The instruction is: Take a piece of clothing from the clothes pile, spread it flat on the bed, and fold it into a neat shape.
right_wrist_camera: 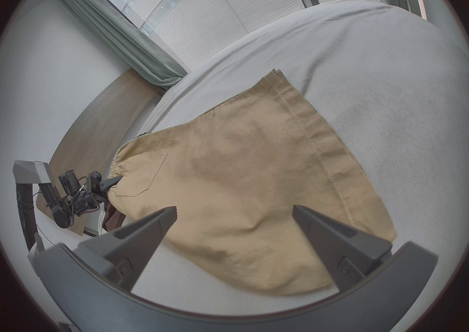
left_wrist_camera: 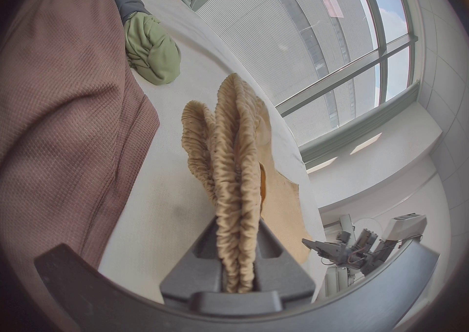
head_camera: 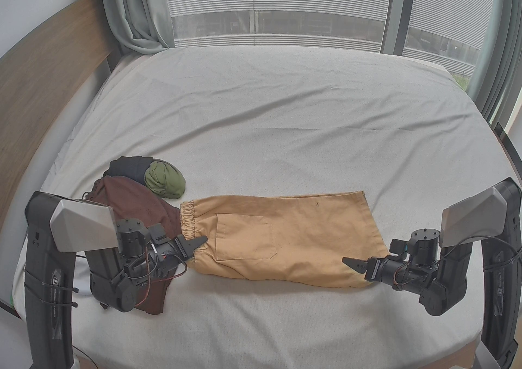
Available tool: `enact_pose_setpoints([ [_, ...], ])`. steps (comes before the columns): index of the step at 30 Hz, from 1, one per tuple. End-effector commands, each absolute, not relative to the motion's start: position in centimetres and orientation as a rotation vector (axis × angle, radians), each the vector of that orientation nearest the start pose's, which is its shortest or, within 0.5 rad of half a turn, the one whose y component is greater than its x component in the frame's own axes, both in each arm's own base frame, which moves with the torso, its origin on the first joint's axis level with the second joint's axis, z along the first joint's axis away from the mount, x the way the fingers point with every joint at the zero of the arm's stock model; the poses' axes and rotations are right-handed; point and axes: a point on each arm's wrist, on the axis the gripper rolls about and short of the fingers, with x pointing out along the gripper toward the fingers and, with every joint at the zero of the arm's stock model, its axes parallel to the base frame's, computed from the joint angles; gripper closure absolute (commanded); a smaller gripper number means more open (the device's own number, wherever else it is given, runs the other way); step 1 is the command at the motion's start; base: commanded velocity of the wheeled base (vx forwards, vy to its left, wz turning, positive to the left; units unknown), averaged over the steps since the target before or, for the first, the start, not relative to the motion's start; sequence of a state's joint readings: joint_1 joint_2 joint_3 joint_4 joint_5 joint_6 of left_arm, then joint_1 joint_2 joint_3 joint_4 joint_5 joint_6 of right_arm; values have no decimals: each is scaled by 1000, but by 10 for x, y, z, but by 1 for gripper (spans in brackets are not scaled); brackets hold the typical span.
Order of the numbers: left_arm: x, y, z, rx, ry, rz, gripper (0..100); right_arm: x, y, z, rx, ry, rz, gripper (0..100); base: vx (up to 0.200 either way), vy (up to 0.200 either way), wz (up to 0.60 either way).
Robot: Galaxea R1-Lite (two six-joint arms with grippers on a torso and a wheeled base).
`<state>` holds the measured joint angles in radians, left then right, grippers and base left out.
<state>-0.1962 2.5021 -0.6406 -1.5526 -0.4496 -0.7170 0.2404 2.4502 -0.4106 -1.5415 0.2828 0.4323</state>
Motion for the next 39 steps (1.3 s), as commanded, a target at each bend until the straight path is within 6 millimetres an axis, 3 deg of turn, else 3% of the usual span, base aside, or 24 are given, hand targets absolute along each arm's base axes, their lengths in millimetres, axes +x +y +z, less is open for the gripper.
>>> enact_pose_setpoints([
  [1,345,-68,-24,-732,508,-514,100,297,79,-54,425,628,389,0,0,0,0],
  [11,333,-40,-2,-752,490,-524,100,293,83,-50,422,632,408,0,0,0,0],
  [24,320,-17,1,-742,499,-510,100,283,101,-35,406,618,477,0,0,0,0],
  [39,314,-21,17,-731,484,-568,100,280,107,-34,401,625,496,0,0,0,0],
])
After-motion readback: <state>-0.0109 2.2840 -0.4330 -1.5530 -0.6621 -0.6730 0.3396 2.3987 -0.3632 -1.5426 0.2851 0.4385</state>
